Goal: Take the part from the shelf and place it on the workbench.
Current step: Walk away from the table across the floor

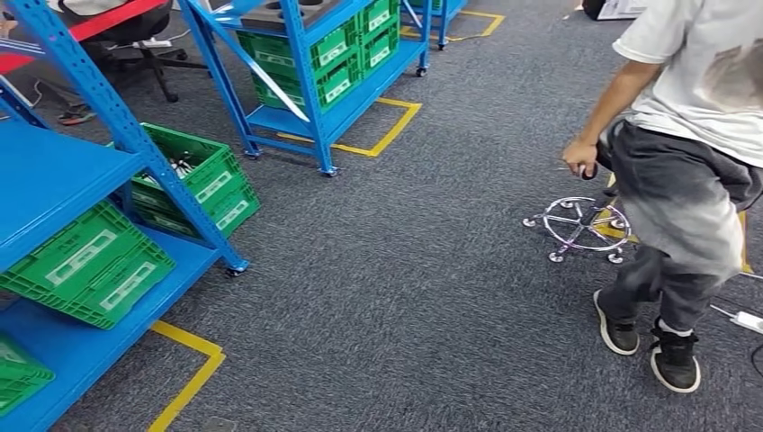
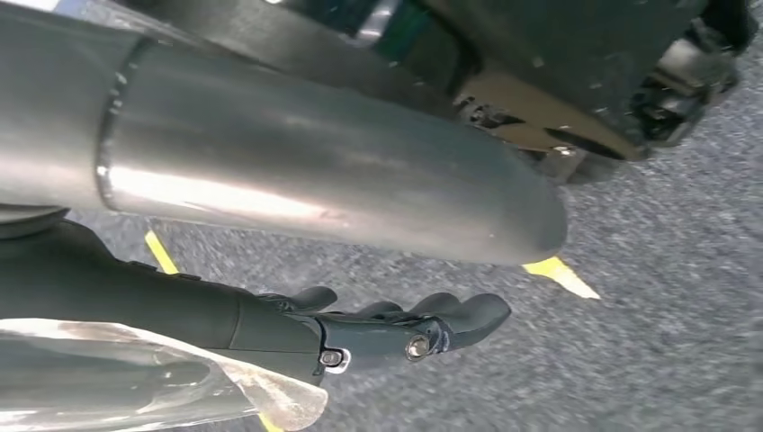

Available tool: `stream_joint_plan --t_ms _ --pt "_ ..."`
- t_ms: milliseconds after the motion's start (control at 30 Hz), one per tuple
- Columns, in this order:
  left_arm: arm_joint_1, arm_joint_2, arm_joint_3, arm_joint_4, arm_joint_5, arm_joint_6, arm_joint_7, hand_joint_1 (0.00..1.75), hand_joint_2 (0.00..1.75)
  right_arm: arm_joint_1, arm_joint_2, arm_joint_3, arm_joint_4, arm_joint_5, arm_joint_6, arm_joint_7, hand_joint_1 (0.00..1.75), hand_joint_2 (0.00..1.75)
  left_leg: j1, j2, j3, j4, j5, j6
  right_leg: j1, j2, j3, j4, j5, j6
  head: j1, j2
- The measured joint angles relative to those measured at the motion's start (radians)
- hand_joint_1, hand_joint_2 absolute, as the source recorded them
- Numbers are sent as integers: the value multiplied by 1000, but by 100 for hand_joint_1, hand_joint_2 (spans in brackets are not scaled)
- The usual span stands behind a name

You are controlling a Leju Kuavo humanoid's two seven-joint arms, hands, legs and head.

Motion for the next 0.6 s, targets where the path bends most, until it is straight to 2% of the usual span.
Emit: stream_joint_plan --t_ms 33,67,100,133,200,233,267,300,333,367,400,467,500,533,600 --pt "-2 -1 0 0 -2 5 -2 0 0 -1 0 0 0 1 0 0 0 0 -3 13 11 -24 0 7 3 -10 2 1 -6 7 0 0" --pt "-2 -1 0 0 -3 10 -4 0 0 -2 0 0 0 2 0 1 0 0 -7 14 12 -29 -7 15 6 -21 4 0 -10 12 1 0" --pt "-2 0 0 0 -5 15 -6 0 0 -4 0 0 0 4 0 1 0 0 -7 3 11 -29 -8 26 6 -33 12 -2 -13 16 2 0" --pt "0 0 1 0 -5 18 -7 0 0 -6 0 0 0 5 1 1 0 0 -7 -8 11 -30 -8 32 5 -30 17 0 -18 20 4 0" --pt "2 0 4 0 -4 21 -11 0 0 -9 0 0 0 6 0 1 0 0 -4 -29 10 -33 -5 45 1 15 1 47 -53 27 8 0" --pt "1 0 5 0 -4 21 -13 0 0 -8 0 0 0 7 0 1 0 0 -3 -40 10 -34 -5 50 0 48 -28 104 -84 27 11 0" --pt "0 -1 6 0 -4 21 -14 0 0 -6 0 0 0 7 0 1 0 0 -4 -51 9 -34 -5 54 1 71 -65 177 -115 26 14 0" --pt "-1 -1 7 0 -4 21 -15 0 0 -4 0 0 0 7 0 1 0 0 -5 -65 9 -34 -5 56 1 82 -104 246 -137 25 15 0" --pt "-2 -1 7 0 -4 21 -16 0 0 -1 0 0 0 7 0 1 0 0 -7 -79 10 -34 -5 57 2 87 -135 292 -141 23 15 0" --pt "-1 -1 8 0 -4 22 -16 0 0 0 0 0 0 7 0 1 0 0 -8 -94 12 -33 -6 58 3 90 -150 300 -124 20 15 0" --pt "-1 -1 8 0 -4 23 -16 0 0 1 0 0 0 8 0 1 0 0 -10 -110 14 -33 -6 58 4 95 -147 268 -87 14 15 0" --pt "-2 -1 8 0 -5 25 -16 0 0 0 0 0 0 8 0 1 0 0 -12 -136 17 -33 -7 58 6 118 -114 153 -3 1 15 0" --pt "-2 -1 8 0 -5 25 -16 0 0 0 0 0 0 8 0 1 0 0 -12 -143 18 -33 -7 57 7 129 -100 112 23 -3 15 0" --pt "-2 -1 8 0 -5 25 -16 0 0 -1 0 0 0 8 0 1 0 0 -12 -146 18 -33 -8 57 7 136 -94 93 34 -6 15 0" --pt "-2 -1 8 0 -6 25 -16 0 0 -1 0 0 0 8 0 1 0 0 -12 -147 18 -33 -8 57 7 139 -93 89 36 -6 15 0"
